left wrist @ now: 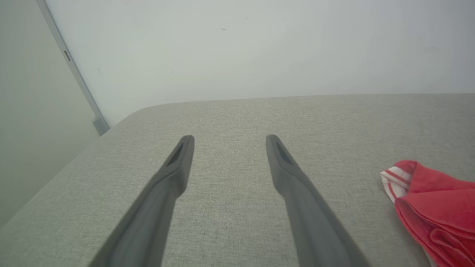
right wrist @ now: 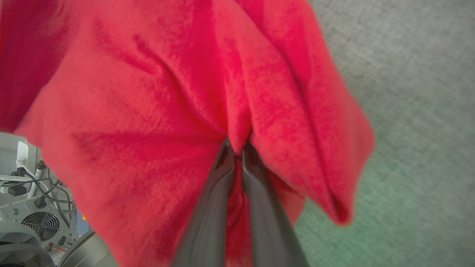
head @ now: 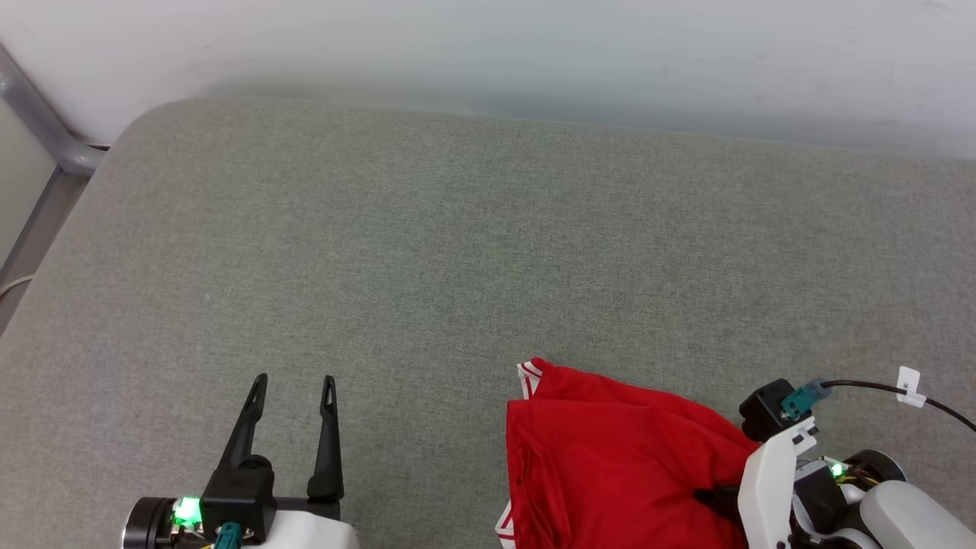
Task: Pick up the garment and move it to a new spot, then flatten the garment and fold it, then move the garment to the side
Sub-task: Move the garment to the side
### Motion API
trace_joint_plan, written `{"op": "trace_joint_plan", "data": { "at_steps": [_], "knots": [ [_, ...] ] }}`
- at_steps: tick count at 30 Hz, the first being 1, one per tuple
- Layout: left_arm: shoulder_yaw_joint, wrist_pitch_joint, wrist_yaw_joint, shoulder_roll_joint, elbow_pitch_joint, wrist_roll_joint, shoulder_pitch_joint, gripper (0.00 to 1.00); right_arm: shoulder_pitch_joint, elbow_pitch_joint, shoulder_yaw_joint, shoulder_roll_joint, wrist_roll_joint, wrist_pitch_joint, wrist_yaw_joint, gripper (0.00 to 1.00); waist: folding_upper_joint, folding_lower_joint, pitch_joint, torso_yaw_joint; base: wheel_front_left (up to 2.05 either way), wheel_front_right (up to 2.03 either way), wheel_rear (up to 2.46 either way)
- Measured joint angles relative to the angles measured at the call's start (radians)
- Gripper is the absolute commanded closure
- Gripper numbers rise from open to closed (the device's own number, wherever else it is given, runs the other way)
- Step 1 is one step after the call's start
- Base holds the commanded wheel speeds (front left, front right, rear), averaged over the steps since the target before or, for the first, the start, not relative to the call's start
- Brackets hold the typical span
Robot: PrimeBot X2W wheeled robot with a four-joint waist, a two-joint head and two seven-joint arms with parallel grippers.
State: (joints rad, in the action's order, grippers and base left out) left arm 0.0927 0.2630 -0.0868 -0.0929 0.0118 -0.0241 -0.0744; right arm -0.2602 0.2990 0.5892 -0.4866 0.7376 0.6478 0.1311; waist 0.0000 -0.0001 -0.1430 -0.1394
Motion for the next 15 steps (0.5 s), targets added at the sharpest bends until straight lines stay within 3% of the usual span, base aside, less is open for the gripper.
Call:
{"op": "trace_joint_plan", "data": {
  "at_steps": [15],
  "knots": [
    [-0.005,0.000,0.004,-0.001,-0.001,0.001,-0.011,0.00,-0.050,-0.037,0.037,-0.065,-0.018,-0.154,0.001,1.00,0.0000,0.0002,0.015,0.030,0.00,0.00,0.00]
  ]
}}
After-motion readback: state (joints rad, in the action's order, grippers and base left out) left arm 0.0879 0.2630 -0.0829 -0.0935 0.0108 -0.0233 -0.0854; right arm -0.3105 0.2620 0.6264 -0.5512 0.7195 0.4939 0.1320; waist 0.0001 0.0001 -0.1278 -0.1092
